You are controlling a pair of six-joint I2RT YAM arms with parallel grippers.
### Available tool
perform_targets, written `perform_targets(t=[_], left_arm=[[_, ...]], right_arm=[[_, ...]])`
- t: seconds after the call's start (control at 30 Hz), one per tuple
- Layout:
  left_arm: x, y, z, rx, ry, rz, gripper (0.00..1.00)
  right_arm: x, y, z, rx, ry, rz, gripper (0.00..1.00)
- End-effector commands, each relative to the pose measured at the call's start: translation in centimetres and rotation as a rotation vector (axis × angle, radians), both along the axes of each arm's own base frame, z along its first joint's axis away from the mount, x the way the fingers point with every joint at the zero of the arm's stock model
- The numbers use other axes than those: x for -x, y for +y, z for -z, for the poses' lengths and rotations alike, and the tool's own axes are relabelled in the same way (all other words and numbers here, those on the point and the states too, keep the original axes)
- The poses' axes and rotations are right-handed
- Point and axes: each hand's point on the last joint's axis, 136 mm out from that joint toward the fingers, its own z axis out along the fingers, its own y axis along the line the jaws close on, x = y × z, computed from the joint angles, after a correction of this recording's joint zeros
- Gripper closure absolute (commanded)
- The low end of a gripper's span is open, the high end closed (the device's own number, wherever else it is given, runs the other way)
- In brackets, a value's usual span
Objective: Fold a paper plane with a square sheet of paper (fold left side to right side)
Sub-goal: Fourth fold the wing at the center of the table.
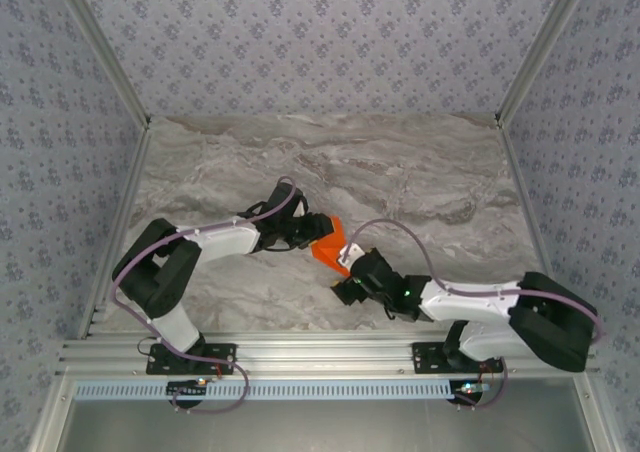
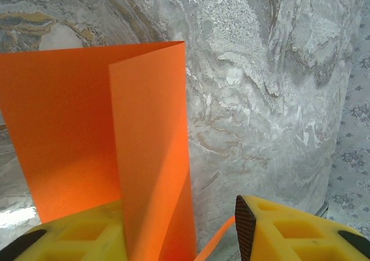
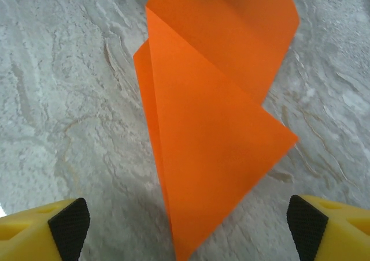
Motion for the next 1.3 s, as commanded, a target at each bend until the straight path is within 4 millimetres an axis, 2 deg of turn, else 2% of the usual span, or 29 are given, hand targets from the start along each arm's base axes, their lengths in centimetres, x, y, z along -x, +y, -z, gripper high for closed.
perform_targets(t=[0.0,0.53,0.9,1.27], left_arm=[[-0.6,-0.3,-2.0,0.021,-0.021,-0.012,0.54],[-0.8,-0.3,-2.5,0.023,-0.031,-0.01,0.54],[-0.9,0.1,-3.1,0.02,-0.045,-0.013,0.53],[-0.7,1.2,-3.4,0.009,-0.055,-0.024,0.53]], right_arm=[[-1.8,2.1,-1.9,-0.028,-0.083,0.01,0.1],[-3.2,2.5,0.2,0.037,-0.066,0.051,0.29],[-3.2,2.4,0.7,0.042,-0.048,0.056,0.53],[-3.3,2.1,0.9,0.035,-0.036,0.071,0.69]])
